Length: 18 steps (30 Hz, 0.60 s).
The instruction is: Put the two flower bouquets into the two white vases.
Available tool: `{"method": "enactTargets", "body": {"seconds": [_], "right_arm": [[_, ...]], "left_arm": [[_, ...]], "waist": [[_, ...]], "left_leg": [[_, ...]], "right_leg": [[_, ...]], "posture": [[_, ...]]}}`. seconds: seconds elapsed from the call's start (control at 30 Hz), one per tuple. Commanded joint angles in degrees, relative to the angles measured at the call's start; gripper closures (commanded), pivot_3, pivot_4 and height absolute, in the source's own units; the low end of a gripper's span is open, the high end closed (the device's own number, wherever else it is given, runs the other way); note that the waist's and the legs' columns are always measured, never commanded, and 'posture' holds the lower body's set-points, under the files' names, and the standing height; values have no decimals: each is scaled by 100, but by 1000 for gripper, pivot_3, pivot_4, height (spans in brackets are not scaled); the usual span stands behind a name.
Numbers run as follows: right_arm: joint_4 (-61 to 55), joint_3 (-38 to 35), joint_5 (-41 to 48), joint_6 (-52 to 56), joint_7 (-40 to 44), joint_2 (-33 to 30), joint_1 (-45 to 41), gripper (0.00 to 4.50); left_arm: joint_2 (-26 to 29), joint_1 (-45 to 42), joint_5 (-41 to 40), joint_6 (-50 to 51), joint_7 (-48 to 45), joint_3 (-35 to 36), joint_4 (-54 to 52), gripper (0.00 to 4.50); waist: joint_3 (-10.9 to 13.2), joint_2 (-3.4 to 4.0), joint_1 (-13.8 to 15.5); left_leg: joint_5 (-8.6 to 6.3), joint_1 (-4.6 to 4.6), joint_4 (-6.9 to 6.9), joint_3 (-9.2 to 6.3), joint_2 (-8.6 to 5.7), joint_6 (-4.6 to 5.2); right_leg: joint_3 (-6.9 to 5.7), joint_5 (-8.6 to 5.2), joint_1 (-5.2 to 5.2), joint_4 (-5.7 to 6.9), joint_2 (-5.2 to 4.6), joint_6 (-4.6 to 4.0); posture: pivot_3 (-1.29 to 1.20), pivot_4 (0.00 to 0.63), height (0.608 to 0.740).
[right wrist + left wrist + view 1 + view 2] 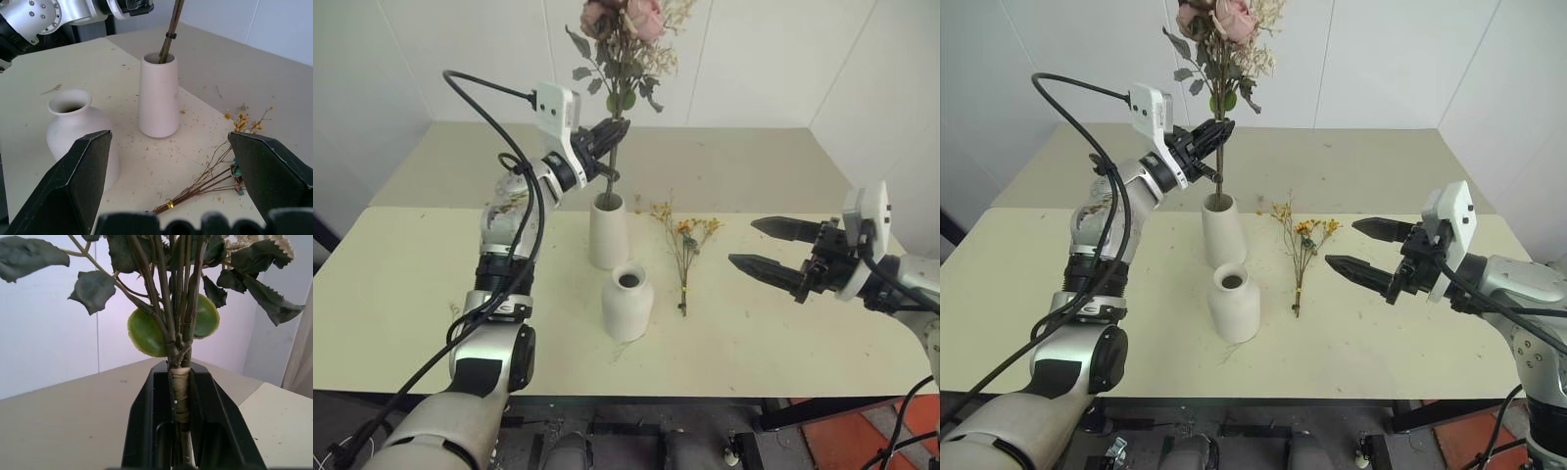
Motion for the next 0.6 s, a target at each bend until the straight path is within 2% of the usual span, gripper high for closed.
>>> {"method": "enactTargets", "body": {"seconds": [0.03, 0.23, 0.4, 0.6], "right_arm": [[-193, -267, 121, -13, -67, -80, 18, 0], [-201, -244, 139, -35, -81, -73, 32, 0], [-190, -220, 123, -42, -82, -79, 7, 0], [-52, -91, 47, -73, 7, -49, 36, 0]], "left_arm": [[-68, 160, 33, -309, 71, -19, -379, 4383], [-157, 453, 14, -331, 177, -25, -555, 4383], [-40, 680, -85, 153, 106, -104, -961, 2761], [404, 1101, -394, 1252, 197, -27, -2243, 807]], "waist": [[0, 0, 4], [0, 0, 5], [0, 0, 2], [0, 0, -16]], "left_leg": [[0, -1, 0, 0, 0, 0], [0, 0, 1, -1, 0, 0], [0, 0, 1, 0, 0, 0], [0, 3, 0, -1, 2, 0]], "right_leg": [[0, 0, -1, 0, 0, 0], [0, 0, 0, 1, 0, 0], [0, 0, -1, 1, 0, 0], [1, 0, -1, 2, 1, 0]], "posture": [[0, 150, 740], [0, 150, 740], [0, 150, 740], [0, 150, 740]]}}
